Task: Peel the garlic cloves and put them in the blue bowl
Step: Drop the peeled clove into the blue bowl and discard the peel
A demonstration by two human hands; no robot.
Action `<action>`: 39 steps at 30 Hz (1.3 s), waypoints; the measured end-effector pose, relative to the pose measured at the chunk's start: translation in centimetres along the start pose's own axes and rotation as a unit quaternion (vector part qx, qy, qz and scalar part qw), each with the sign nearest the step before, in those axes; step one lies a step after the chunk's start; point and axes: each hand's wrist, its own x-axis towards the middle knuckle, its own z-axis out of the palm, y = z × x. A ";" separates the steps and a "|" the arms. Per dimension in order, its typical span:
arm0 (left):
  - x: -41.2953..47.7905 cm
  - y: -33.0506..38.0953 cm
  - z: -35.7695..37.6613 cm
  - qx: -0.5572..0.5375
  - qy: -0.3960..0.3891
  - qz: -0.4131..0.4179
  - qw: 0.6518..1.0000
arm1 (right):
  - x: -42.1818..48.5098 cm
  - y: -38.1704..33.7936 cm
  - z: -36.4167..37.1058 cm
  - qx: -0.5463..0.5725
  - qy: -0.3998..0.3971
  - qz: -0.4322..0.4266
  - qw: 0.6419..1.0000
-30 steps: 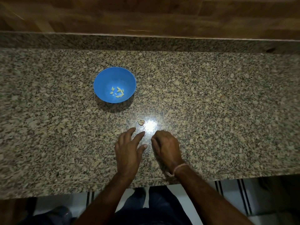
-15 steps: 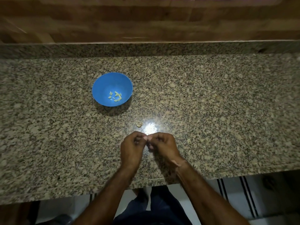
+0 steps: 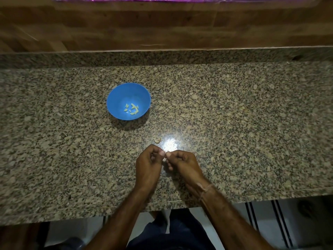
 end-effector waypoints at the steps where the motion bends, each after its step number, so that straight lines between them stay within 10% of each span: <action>1: 0.0 0.2 -0.1 0.007 -0.002 0.008 1.000 | -0.1 0.0 0.2 0.000 -0.008 0.008 1.000; 13: 0.3 0.9 -1.0 -0.102 -0.121 -0.087 0.984 | 0.6 0.2 -0.4 -0.271 0.019 -0.264 0.925; 17: -0.1 -0.3 -1.1 0.150 -0.074 0.170 0.971 | 0.8 -0.5 -0.1 -0.152 -0.030 -0.067 0.986; 19: -0.2 -0.5 -0.9 0.161 -0.089 0.162 0.969 | 0.6 -0.5 0.3 -0.123 -0.025 -0.011 0.992; 24: 0.1 -0.7 -0.3 0.065 -0.148 0.000 0.987 | 0.8 0.9 0.3 -0.383 0.050 -0.211 0.898; 27: -0.9 -0.6 -0.5 0.145 -0.088 0.133 0.976 | 1.0 -0.1 0.7 -0.163 -0.021 -0.032 0.986; 30: -0.5 0.0 -0.7 0.152 -0.087 0.173 0.969 | 1.0 -0.7 1.2 -0.035 -0.074 0.125 0.989; 39: 0.5 0.9 -0.8 -0.035 -0.159 -0.038 0.986 | -0.4 -0.3 1.0 -0.242 0.005 -0.159 0.957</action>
